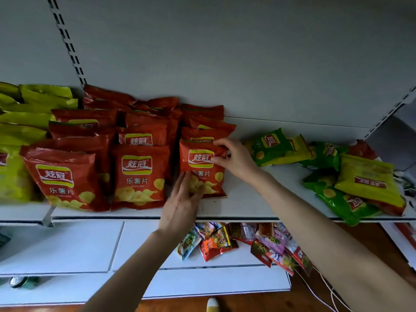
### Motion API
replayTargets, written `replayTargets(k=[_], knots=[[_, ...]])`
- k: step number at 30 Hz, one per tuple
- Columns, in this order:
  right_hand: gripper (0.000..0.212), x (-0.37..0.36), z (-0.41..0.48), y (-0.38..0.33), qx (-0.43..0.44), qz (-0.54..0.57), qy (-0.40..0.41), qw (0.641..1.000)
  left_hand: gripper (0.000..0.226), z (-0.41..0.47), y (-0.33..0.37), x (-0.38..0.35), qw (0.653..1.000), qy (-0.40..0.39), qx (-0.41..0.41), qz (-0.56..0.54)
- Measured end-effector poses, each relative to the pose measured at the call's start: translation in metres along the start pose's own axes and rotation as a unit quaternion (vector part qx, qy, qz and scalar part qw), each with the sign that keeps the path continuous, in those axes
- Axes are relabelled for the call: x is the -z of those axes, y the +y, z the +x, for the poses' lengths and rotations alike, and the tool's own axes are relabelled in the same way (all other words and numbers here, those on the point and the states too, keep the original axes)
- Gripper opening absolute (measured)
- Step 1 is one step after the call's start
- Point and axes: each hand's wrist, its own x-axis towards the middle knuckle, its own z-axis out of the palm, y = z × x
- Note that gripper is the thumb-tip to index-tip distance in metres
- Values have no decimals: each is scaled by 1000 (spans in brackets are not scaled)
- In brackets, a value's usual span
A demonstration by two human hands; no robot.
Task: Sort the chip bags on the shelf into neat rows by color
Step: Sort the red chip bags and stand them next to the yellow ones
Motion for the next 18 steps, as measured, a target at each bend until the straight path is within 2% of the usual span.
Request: replayTargets(k=[5, 8, 11, 15, 18], knots=[[46, 4, -4, 1, 5, 1, 1, 1000, 33, -8, -1, -2, 1000, 26, 5, -4], [42, 9, -10, 1, 8, -16, 28, 999, 29, -10, 4, 4, 999, 40, 6, 3], [38, 21, -19, 7, -1, -58, 61, 996, 17, -8, 18, 6, 996, 78, -45, 10], [33, 57, -38, 27, -39, -96, 89, 991, 31, 5, 54, -2, 988, 83, -129, -37], [30, 94, -61, 47, -70, -101, 122, 985, 23, 13, 87, -10, 981, 82, -168, -51]])
